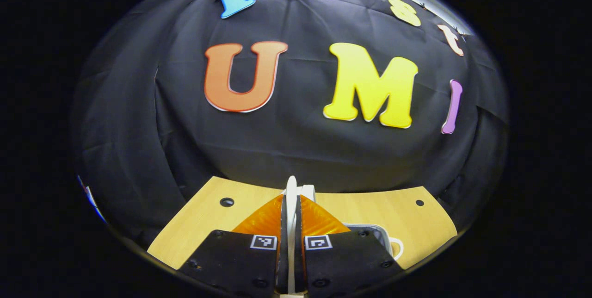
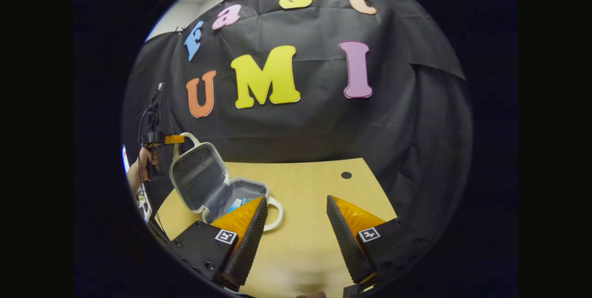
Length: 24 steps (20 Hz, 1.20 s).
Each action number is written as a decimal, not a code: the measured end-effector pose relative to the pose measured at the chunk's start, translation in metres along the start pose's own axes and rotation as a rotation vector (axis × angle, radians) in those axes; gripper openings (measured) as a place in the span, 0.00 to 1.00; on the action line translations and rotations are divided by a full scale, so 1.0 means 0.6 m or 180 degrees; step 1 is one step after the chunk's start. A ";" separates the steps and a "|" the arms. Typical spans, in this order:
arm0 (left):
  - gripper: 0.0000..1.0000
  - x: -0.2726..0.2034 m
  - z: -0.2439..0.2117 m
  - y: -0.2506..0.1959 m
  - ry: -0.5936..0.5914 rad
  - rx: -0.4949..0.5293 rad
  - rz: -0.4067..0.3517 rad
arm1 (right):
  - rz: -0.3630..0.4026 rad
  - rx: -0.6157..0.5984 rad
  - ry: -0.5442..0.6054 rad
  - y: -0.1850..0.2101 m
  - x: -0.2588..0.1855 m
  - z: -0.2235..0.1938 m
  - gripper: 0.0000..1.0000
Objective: First open the suitcase, pack the skin care products into it, and then close the suitcase.
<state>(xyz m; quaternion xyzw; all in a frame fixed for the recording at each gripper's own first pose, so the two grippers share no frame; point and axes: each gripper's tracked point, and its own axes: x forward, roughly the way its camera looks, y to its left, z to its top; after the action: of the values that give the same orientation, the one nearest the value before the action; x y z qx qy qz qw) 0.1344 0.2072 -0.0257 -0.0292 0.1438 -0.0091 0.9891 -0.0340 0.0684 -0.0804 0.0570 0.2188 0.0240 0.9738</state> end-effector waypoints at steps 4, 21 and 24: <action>0.08 -0.011 -0.004 -0.116 -0.0016 0.0150 -0.0127 | -0.0050 -0.0001 0.0005 -0.041 -0.012 0.001 0.77; 0.08 0.027 -0.192 -0.427 0.0553 0.0561 -0.0700 | -0.0487 0.0057 0.0203 -0.211 -0.037 -0.009 0.77; 0.08 0.030 -0.234 -0.446 0.0692 0.0610 -0.0732 | -0.0514 0.0051 0.0244 -0.228 -0.032 -0.012 0.76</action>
<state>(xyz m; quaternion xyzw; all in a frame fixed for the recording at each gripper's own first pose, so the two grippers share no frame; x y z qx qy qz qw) 0.1089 -0.0682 -0.1489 0.0501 0.2441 -0.1388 0.9585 -0.0517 -0.0681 -0.0955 0.0459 0.2600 -0.0541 0.9630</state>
